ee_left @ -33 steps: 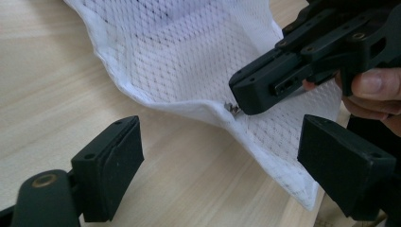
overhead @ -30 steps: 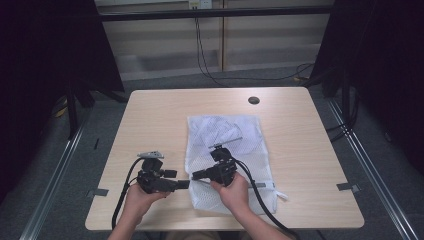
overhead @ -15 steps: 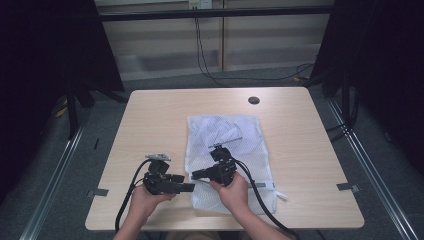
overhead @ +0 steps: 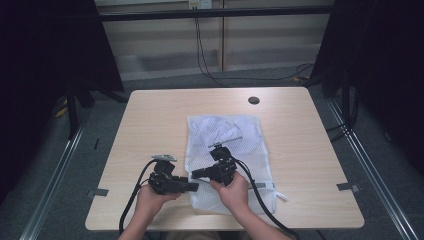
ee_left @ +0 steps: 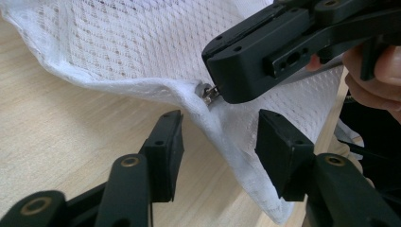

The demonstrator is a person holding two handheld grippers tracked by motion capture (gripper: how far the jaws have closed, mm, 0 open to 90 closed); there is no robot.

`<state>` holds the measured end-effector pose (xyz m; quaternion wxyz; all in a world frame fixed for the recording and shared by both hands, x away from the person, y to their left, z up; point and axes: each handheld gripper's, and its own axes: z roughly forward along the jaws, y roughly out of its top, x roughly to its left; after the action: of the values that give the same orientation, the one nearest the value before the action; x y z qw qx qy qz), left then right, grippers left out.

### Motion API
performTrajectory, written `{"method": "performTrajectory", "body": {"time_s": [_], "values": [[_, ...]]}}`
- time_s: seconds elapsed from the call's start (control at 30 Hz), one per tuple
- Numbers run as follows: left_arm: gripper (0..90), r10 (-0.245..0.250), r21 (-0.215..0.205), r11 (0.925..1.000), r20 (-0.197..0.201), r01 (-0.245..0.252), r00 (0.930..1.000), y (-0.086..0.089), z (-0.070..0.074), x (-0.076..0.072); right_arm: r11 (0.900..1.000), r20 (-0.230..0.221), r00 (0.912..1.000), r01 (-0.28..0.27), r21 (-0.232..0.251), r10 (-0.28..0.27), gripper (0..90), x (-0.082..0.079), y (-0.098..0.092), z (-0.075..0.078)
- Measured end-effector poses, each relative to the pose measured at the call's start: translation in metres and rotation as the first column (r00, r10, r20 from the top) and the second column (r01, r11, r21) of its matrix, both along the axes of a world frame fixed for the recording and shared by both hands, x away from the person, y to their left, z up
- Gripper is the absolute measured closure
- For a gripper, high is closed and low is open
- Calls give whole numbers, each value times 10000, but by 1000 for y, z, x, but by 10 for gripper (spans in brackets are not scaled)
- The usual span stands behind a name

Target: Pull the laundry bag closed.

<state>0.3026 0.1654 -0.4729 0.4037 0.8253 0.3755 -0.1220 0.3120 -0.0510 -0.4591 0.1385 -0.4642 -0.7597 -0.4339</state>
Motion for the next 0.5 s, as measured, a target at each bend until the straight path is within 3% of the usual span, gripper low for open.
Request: {"method": "performTrajectory", "body": {"time_s": [0.5], "values": [[663, 109, -143, 9998, -218, -112, 9997, -5, -3, 1, 10000, 58, 10000, 58, 21, -58, 869, -1, 1, 1]]}}
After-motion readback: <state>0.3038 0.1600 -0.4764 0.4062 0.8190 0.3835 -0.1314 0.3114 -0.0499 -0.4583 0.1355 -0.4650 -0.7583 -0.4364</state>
